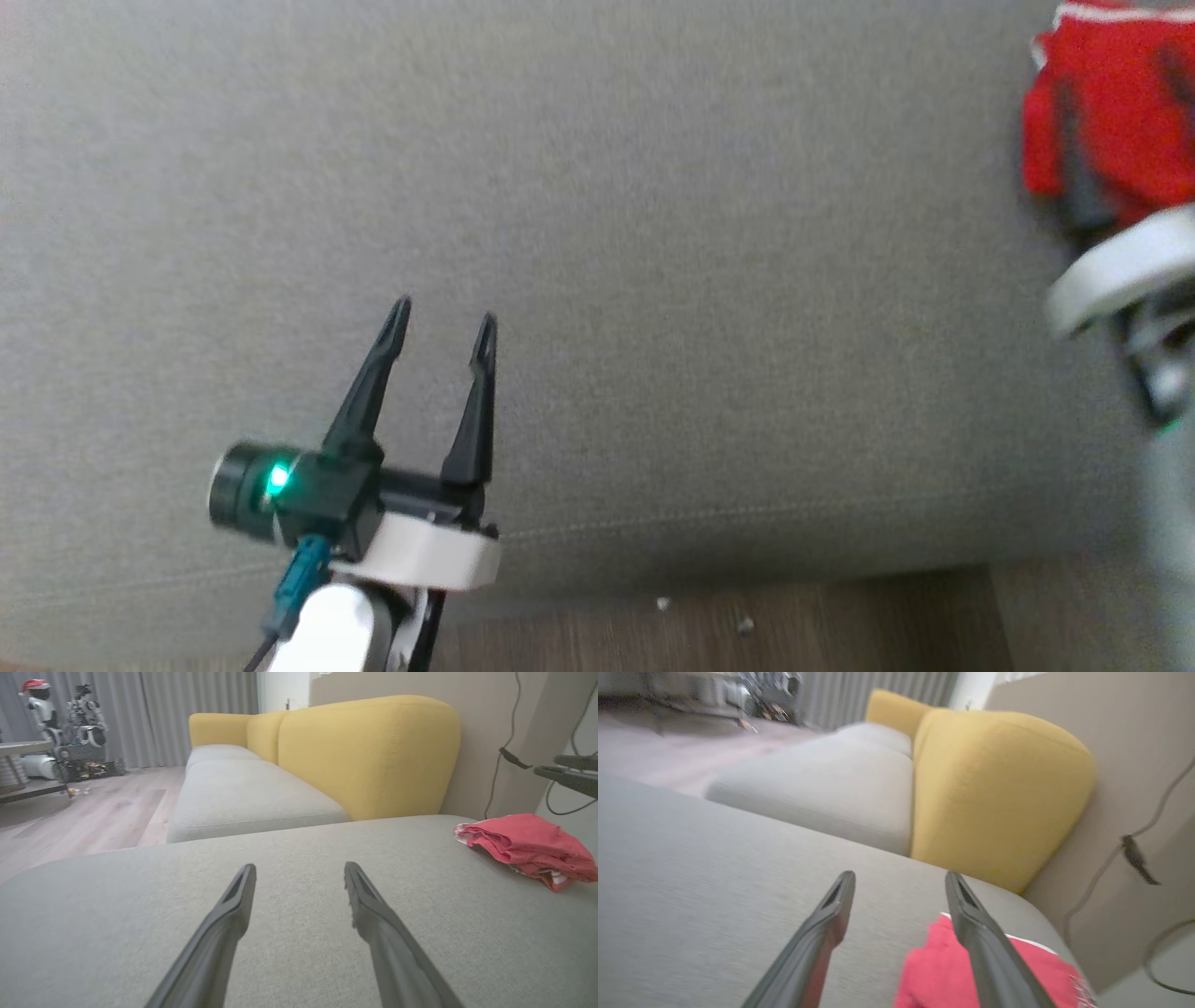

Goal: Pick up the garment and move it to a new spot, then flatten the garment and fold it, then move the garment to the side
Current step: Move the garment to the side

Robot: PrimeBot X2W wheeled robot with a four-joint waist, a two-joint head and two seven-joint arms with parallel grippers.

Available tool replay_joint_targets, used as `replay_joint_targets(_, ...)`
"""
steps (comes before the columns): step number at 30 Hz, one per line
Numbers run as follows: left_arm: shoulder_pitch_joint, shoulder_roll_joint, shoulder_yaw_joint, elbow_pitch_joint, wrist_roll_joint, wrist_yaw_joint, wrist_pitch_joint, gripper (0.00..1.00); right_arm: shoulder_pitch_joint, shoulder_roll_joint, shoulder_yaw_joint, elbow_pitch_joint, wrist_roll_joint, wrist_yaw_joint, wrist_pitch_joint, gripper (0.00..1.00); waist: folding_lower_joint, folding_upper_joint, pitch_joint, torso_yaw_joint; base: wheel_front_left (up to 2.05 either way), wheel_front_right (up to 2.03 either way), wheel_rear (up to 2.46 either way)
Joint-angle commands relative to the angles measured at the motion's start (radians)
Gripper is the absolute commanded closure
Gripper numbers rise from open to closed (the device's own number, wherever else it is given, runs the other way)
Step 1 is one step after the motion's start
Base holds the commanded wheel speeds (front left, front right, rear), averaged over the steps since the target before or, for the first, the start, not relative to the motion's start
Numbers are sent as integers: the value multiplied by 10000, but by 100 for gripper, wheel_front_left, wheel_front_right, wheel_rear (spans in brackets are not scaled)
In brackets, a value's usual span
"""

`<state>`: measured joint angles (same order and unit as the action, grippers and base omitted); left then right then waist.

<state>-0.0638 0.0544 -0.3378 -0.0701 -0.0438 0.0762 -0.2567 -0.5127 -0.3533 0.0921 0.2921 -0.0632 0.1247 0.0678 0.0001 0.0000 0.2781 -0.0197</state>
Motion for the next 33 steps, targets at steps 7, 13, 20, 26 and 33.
replay_joint_targets(7, 629, -39, 584, -148, -835, 515, -51, 0, 1535, 1655, 473, 723, 1086, 60, -2878, 0, -1, 0, -1796, 612, 0, 0, 0)
replay_joint_targets(13, 1217, -40, 954, -210, -1270, 754, -51, 0, 3140, 2659, 513, -256, 1622, 60, -3288, 0, -1, 0, -2658, 1025, 0, 0, 0)
replay_joint_targets(20, 1981, -40, 1465, -595, -985, 503, -51, 0, 5319, 2974, 169, -1623, 1860, 60, -3293, 0, -1, 0, -3240, 1189, 0, 0, 0)
replay_joint_targets(26, 2583, -41, 1714, -541, -656, 227, -51, 0, 6136, 3022, 57, -1287, 1726, 60, -3294, 0, -1, 0, -3498, 1118, 0, 0, 0)
replay_joint_targets(33, 2788, -41, 1761, -353, -586, 98, -51, 0, 6217, 3028, 118, -1243, 1845, 60, -3295, 0, -1, 0, -3486, 1015, 0, 0, 0)
